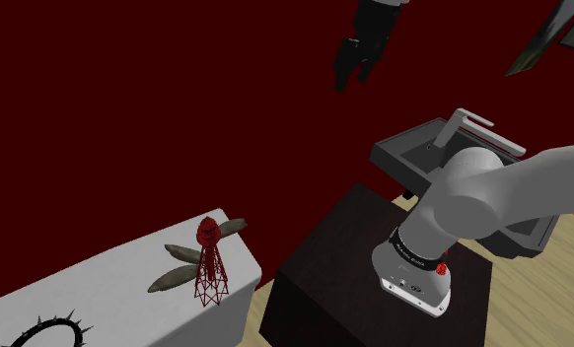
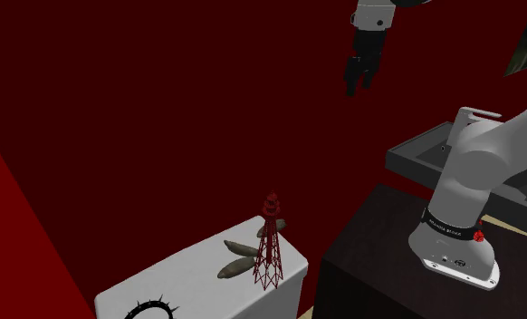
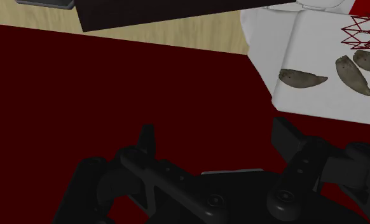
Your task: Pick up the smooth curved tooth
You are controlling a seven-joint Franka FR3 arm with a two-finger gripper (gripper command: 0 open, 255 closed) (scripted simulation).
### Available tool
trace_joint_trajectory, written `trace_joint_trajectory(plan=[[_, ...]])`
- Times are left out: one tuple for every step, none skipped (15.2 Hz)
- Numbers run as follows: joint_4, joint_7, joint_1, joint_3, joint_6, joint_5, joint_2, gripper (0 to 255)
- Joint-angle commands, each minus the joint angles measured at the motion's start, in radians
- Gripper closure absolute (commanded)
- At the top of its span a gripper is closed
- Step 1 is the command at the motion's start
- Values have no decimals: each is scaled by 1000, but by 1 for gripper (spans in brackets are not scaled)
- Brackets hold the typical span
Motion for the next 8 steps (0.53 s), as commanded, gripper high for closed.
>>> trace_joint_trajectory(plan=[[0,0,0,0,0,0,0,0],[-27,2,9,8,37,9,1,0],[-53,4,19,17,75,17,3,0],[-78,5,28,25,113,26,7,0],[-102,7,38,34,152,34,13,0],[-125,9,48,43,191,42,20,0],[-146,10,58,53,231,51,29,0],[-166,12,68,63,272,59,39,0]])
